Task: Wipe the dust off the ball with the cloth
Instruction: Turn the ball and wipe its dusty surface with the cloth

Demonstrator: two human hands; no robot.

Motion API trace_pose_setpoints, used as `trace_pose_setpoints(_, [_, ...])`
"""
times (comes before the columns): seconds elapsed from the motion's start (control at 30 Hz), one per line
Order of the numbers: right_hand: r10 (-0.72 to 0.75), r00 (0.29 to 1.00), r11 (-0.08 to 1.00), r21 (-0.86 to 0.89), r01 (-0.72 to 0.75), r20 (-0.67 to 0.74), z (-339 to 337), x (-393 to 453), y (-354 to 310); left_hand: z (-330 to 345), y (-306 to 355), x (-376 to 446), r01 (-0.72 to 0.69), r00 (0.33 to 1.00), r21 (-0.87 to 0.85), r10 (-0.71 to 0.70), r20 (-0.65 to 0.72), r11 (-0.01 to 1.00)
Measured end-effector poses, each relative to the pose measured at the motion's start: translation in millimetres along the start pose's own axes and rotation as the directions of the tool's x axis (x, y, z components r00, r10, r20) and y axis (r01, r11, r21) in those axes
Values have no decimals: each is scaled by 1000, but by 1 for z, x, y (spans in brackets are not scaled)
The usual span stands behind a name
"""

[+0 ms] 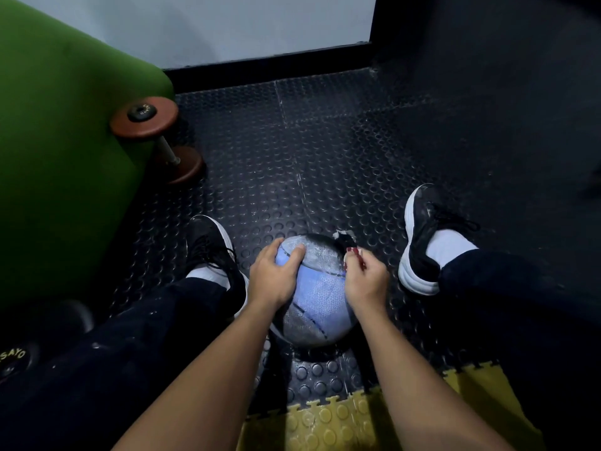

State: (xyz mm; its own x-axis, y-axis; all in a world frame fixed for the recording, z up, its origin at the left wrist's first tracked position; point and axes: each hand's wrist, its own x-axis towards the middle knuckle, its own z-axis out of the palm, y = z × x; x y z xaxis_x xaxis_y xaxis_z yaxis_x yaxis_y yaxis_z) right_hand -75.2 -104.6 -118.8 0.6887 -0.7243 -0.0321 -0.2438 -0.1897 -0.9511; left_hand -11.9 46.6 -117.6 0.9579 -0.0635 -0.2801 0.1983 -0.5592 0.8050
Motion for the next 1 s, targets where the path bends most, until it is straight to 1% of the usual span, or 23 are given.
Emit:
trace_pose_setpoints(0.07, [70,996,996,51,-68,-49,-2,-1,10,0,1,-1,-8,1000,-2,9,8,1000])
trace_pose_setpoints(0.13, [273,958,961,70,-267,-92,-6,10,23,2,3,-5,-21,1000,11,21,3,1000])
trace_pose_setpoints(0.17, [372,923,928,53,-369,-97,-7,16,27,4,4,-7,-28,1000,22,28,-6,999])
trace_pose_setpoints(0.2, [434,897,901,18,-434,-91,-8,21,27,5,5,-9,-33,999,28,34,-17,999])
trace_pose_setpoints(0.23, [443,893,895,-25,-446,-75,-8,26,24,6,5,-10,-37,999,30,38,-27,999])
trace_pose_setpoints(0.27, [410,910,909,-62,-413,-57,-8,29,19,6,6,-11,-36,999,29,37,-34,999])
trace_pose_setpoints(0.3, [347,937,934,-79,-348,-35,-6,29,13,6,5,-10,-28,999,26,29,-41,999])
trace_pose_setpoints(0.37, [176,984,981,-78,-175,8,-1,22,-2,2,4,-7,1,999,7,-1,-41,1000])
trace_pose_setpoints(0.4, [100,995,993,-65,-99,17,2,16,-6,1,3,-5,13,999,-4,-13,-35,1000])
trace_pose_setpoints(0.43, [56,998,998,-41,-55,11,3,11,-6,0,2,-4,17,999,-9,-18,-30,1000])
trace_pose_setpoints(0.47, [52,999,998,-20,-52,-12,3,8,-2,-1,2,-3,18,1000,-10,-18,-25,1000])
trace_pose_setpoints(0.5, [85,996,996,-7,-85,-42,2,8,4,0,2,-4,17,1000,-6,-17,-21,1000])
trace_pose_setpoints(0.53, [153,986,988,-3,-153,-62,0,11,10,0,3,-5,14,1000,-1,-14,-22,1000])
trace_pose_setpoints(0.6, [322,945,947,19,-322,-62,-3,21,18,3,5,-8,3,999,14,-3,-32,1000])
trace_pose_setpoints(0.63, [368,928,930,14,-368,-54,-4,26,19,4,6,-8,-5,999,26,6,-37,1000])
trace_pose_setpoints(0.67, [370,928,928,-16,-371,-43,-5,29,17,6,7,-9,-9,999,37,11,-38,999])
trace_pose_setpoints(0.7, [332,943,941,-59,-333,-32,-5,30,14,6,8,-8,-9,999,44,11,-39,999])
trace_pose_setpoints(0.77, [168,986,981,-97,-169,-11,-5,23,4,5,8,-7,5,999,39,-3,-41,999])
trace_pose_setpoints(0.83, [10,1000,996,-86,-9,11,-5,8,-4,1,6,-5,22,999,15,-21,-43,1000])
trace_pose_setpoints(0.87, [-24,1000,997,-67,25,8,-4,3,-3,0,4,-5,28,999,2,-28,-39,1000])
trace_pose_setpoints(0.9, [-19,1000,999,-50,19,-13,-4,0,2,0,3,-5,30,999,-5,-31,-34,1000])
trace_pose_setpoints(0.93, [30,999,999,-36,-31,-44,-4,2,7,0,2,-5,27,999,-6,-28,-30,1000])
trace_pose_setpoints(1.0, [241,967,970,0,-242,-84,-5,13,14,2,2,-7,15,999,5,-15,-37,1000])
